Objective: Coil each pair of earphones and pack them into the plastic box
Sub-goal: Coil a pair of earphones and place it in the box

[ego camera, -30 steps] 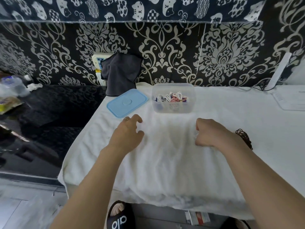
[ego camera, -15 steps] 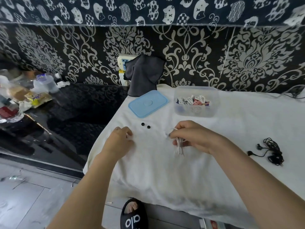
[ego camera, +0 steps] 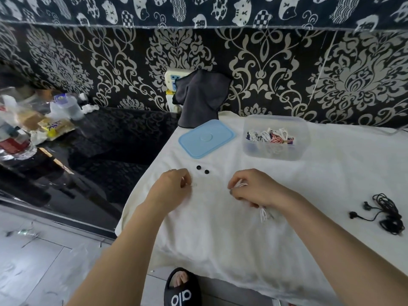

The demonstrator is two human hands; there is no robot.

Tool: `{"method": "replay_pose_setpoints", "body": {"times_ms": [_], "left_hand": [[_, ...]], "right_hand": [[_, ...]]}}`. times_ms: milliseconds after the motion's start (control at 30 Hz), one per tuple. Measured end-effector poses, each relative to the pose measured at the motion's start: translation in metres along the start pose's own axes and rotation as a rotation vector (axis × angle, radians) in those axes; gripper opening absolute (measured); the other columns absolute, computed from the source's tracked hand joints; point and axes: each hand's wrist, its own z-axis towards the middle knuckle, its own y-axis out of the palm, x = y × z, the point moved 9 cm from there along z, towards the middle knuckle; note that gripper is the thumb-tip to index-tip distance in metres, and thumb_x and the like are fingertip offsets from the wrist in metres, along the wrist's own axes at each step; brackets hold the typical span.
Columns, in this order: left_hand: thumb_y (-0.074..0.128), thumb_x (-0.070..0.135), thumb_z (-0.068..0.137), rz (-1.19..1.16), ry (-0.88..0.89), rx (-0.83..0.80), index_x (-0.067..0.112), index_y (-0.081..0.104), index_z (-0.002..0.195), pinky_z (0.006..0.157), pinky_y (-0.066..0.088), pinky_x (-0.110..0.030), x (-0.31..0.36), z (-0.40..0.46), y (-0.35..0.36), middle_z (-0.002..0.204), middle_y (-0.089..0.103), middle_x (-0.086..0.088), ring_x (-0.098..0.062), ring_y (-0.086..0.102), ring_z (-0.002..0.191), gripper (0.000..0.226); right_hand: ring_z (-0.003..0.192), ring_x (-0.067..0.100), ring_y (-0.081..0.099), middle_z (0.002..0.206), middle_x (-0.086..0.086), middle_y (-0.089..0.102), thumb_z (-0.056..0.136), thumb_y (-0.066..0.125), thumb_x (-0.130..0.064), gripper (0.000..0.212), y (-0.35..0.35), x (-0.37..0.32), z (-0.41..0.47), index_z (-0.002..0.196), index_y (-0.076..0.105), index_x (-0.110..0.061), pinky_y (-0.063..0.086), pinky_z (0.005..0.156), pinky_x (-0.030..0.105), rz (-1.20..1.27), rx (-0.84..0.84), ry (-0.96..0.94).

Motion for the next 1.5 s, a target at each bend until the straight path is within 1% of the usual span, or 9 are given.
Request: {"method": "replay_pose_setpoints", "body": {"times_ms": [167,300,467,667,767,867,1000,1267,1500], "left_hand": [[0.061,0.018,0.089,-0.086,0.081,-0.012,0.031,0.058,0.08,0.054,0.039,-0.019,0.017,-0.001,0.004,0.091,0.064,0.004,-0.01,0.056,0.069,0.016],[0.062,0.013,0.089,-0.148,0.133,-0.02,0.031,0.057,0.08,0.057,0.047,-0.026,0.033,-0.003,0.01,0.087,0.063,0.007,-0.009,0.053,0.06,0.021],[0.068,0.015,0.09,-0.304,0.157,0.001,0.029,0.066,0.088,0.062,0.051,-0.017,0.062,-0.003,0.008,0.093,0.07,0.007,-0.011,0.066,0.078,0.014],[0.075,0.019,0.077,-0.578,0.111,-0.099,0.019,0.07,0.086,0.08,0.056,-0.043,0.088,0.001,0.013,0.092,0.077,-0.008,-0.03,0.072,0.09,0.011],[0.076,0.009,0.083,-0.624,0.114,-0.121,0.016,0.072,0.087,0.078,0.049,-0.034,0.098,0.003,0.014,0.095,0.077,-0.014,-0.032,0.071,0.089,0.009],[0.077,0.006,0.084,-0.68,0.099,-0.124,0.012,0.072,0.089,0.071,0.047,-0.019,0.107,0.003,0.014,0.095,0.078,-0.01,-0.017,0.068,0.081,0.009],[0.077,0.007,0.085,-0.702,0.094,-0.108,0.009,0.072,0.09,0.07,0.048,-0.015,0.114,0.005,0.014,0.092,0.079,-0.003,-0.013,0.071,0.085,0.008],[0.074,-0.006,0.083,-0.661,0.164,-0.058,0.01,0.07,0.092,0.081,0.058,-0.023,0.12,0.006,0.007,0.095,0.079,-0.003,-0.014,0.074,0.09,0.018],[0.073,-0.005,0.084,-0.603,0.166,-0.042,0.011,0.073,0.091,0.084,0.059,-0.033,0.116,0.007,0.006,0.094,0.078,-0.006,-0.02,0.074,0.09,0.018]], "right_hand": [[0.042,0.019,0.046,0.068,-0.001,0.073,0.08,0.059,-0.009,0.014,-0.013,-0.007,-0.005,0.089,0.069,-0.01,0.038,0.041,0.019,0.081,0.065,-0.013],[0.039,0.015,0.046,0.071,-0.003,0.073,0.081,0.061,-0.009,0.019,-0.016,-0.002,-0.009,0.094,0.071,-0.017,0.037,0.04,0.016,0.057,0.033,0.011],[0.036,0.011,0.046,0.081,0.004,0.073,0.083,0.061,-0.01,0.018,-0.028,0.001,-0.012,0.089,0.073,-0.022,0.038,0.04,0.018,0.07,0.087,-0.021],[0.038,0.003,0.045,0.088,0.001,0.07,0.085,0.065,-0.011,0.017,-0.052,-0.006,-0.02,0.092,0.07,-0.026,0.04,0.041,0.021,0.199,0.178,-0.102],[0.038,0.001,0.045,0.086,-0.004,0.067,0.086,0.069,-0.014,0.014,-0.06,-0.005,-0.022,0.093,0.069,-0.026,0.039,0.041,0.019,0.222,0.184,-0.123],[0.043,-0.001,0.049,0.089,-0.005,0.065,0.087,0.07,-0.018,0.012,-0.066,-0.004,-0.021,0.092,0.068,-0.028,0.041,0.042,0.018,0.176,0.213,-0.15],[0.07,0.01,0.058,0.091,-0.009,0.066,0.089,0.067,-0.022,0.011,-0.072,-0.006,-0.022,0.095,0.067,-0.032,0.05,0.062,0.027,0.037,0.288,-0.191],[0.087,0.015,0.062,0.088,-0.01,0.065,0.09,0.067,-0.023,0.01,-0.08,-0.016,-0.024,0.095,0.069,-0.031,0.047,0.081,0.031,-0.001,0.375,-0.255],[0.076,0.004,0.055,0.091,-0.012,0.06,0.084,0.063,-0.006,0.028,-0.083,-0.022,-0.028,0.1,0.064,-0.03,0.044,0.069,0.027,-0.06,0.39,-0.294]]}}
